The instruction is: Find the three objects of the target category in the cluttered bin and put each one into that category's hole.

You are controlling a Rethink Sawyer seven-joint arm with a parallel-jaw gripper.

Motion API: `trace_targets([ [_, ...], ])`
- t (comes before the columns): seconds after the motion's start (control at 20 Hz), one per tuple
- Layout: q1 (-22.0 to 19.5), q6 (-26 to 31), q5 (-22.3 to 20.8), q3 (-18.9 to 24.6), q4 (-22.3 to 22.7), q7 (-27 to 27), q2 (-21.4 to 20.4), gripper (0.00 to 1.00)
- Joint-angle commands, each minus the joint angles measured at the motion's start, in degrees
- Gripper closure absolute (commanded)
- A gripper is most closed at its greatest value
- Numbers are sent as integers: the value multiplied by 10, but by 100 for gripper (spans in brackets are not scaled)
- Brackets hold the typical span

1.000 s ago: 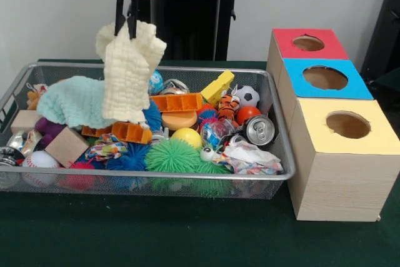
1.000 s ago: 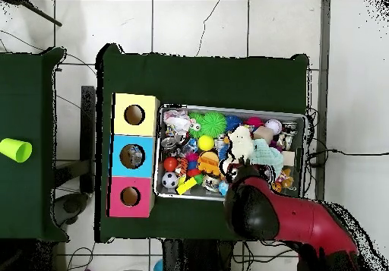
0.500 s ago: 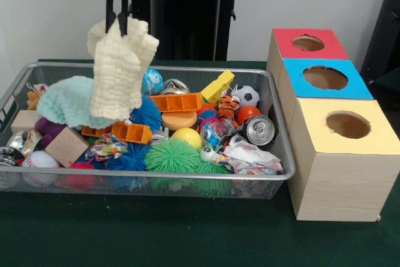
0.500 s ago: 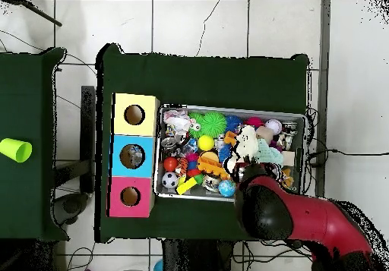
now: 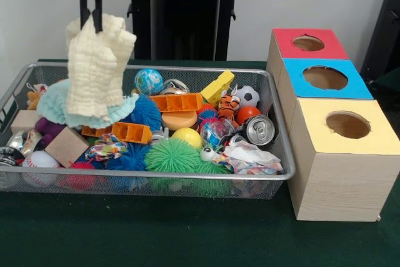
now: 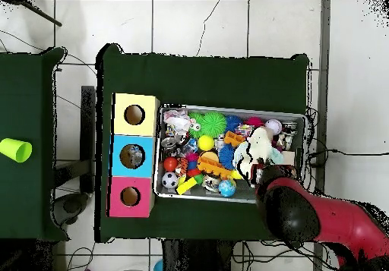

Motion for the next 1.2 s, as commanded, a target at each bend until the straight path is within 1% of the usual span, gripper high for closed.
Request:
trace_targets([
  [0.05, -56, 88, -42, 99, -2, -171, 20, 100],
  [0.3, -81, 99, -59, 124, -5, -164, 28, 100],
  [0.55, -88, 103, -73, 139, -5, -145, 28, 100],
  [0.6, -91, 105, -78, 144, -3, -135, 28, 0],
  [0.8, -90, 104, -82, 148, -2, -128, 27, 0],
  [0.9, -83, 114, -88, 146, -4, -127, 19, 0],
  [1.0, -81, 108, -89, 144, -1, -112, 17, 0],
  [1.2, -70, 108, -95, 142, 4, -98, 9, 0],
])
